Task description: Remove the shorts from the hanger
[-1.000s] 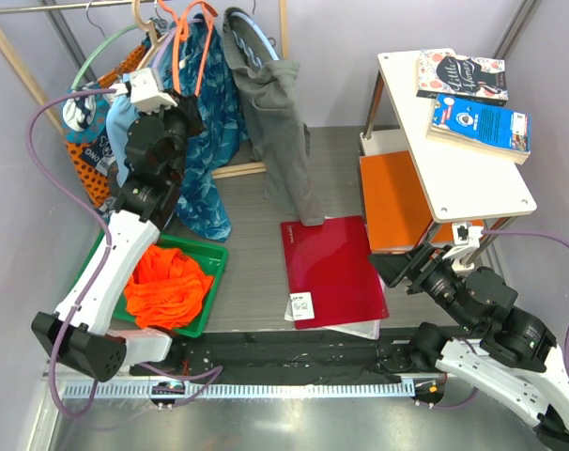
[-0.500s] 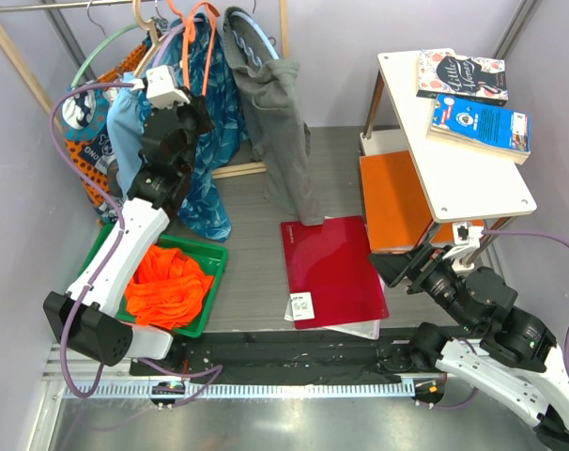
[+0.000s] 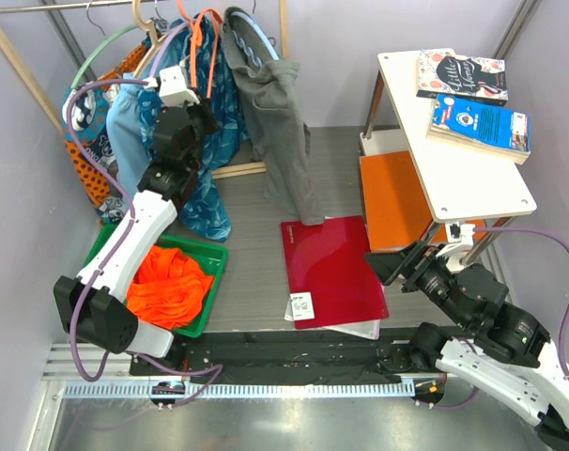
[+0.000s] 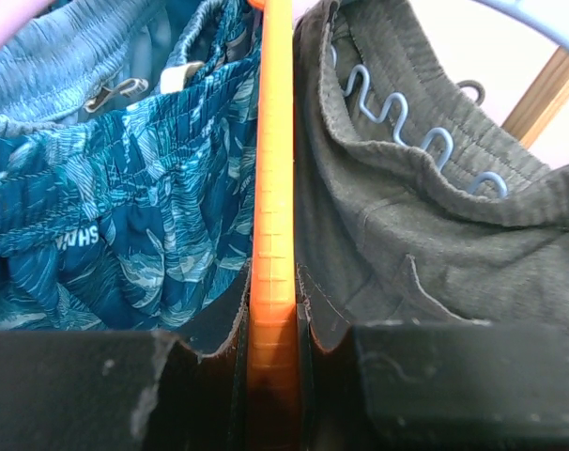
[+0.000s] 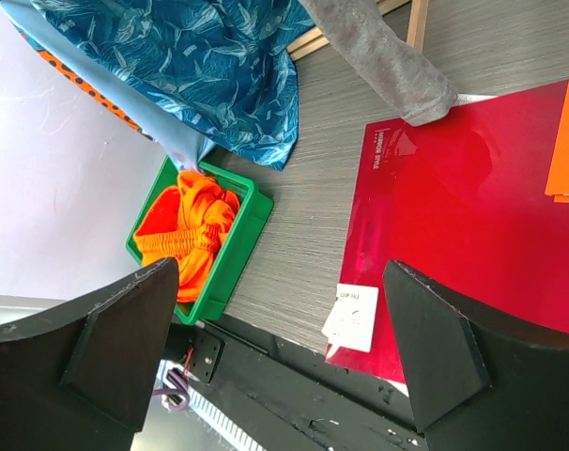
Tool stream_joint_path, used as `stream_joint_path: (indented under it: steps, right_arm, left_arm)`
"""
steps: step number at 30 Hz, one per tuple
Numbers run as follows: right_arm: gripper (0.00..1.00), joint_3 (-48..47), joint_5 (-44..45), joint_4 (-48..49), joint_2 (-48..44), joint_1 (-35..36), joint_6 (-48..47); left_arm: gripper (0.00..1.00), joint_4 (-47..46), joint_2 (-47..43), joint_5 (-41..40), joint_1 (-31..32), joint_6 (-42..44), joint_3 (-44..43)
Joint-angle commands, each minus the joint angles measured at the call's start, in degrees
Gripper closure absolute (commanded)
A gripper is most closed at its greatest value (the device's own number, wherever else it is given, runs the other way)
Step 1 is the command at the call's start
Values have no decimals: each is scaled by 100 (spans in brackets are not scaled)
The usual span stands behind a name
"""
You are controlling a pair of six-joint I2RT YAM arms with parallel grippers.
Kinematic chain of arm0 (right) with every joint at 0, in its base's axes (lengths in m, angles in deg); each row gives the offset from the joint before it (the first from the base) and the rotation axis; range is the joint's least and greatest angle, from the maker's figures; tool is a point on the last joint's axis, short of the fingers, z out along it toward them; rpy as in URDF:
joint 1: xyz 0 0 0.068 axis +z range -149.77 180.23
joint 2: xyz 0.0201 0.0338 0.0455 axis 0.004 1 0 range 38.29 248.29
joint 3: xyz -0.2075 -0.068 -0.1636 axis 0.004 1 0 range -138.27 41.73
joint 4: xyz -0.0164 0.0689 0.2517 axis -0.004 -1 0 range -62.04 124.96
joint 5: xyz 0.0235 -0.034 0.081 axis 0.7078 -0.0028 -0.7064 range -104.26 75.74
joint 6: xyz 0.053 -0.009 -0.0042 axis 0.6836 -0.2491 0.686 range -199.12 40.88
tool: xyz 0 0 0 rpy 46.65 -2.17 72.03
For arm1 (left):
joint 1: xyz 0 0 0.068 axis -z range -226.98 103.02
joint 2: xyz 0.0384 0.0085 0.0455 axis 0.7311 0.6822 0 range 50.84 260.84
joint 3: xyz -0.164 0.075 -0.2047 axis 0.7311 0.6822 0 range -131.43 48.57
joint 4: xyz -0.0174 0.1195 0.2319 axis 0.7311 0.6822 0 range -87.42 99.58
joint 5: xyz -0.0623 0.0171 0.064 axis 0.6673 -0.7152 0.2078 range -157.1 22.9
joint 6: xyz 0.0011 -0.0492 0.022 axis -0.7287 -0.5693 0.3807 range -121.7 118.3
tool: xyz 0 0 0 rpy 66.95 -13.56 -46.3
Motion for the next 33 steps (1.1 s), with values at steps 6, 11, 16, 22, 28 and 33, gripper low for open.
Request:
stream_joint_path:
  steps: [6, 11, 16, 22, 28, 33]
  right_arm:
    - [5, 32, 9, 293, 155, -10, 14]
    - [5, 190, -62, 460, 217, -10, 58]
    - [5, 340, -185, 724, 340, -10, 102]
    - [5, 366, -185, 768, 375, -10, 76]
    - [5, 550, -194, 890, 375, -10, 163]
    - [4, 884, -360, 1242, 384, -10, 524]
  left_arm:
    - [98, -80, -183, -96, -23, 156, -145]
    - [48, 1123, -684, -9, -32, -396, -128]
    - [18, 2913, -1447, 957, -49, -898, -277]
    - [9, 3735, -2634, 2826, -50, -1601, 232]
    - [11, 3010, -3383, 4735, -41, -3222, 1846]
    - [13, 1327, -3462, 5321, 801, -4213, 3729]
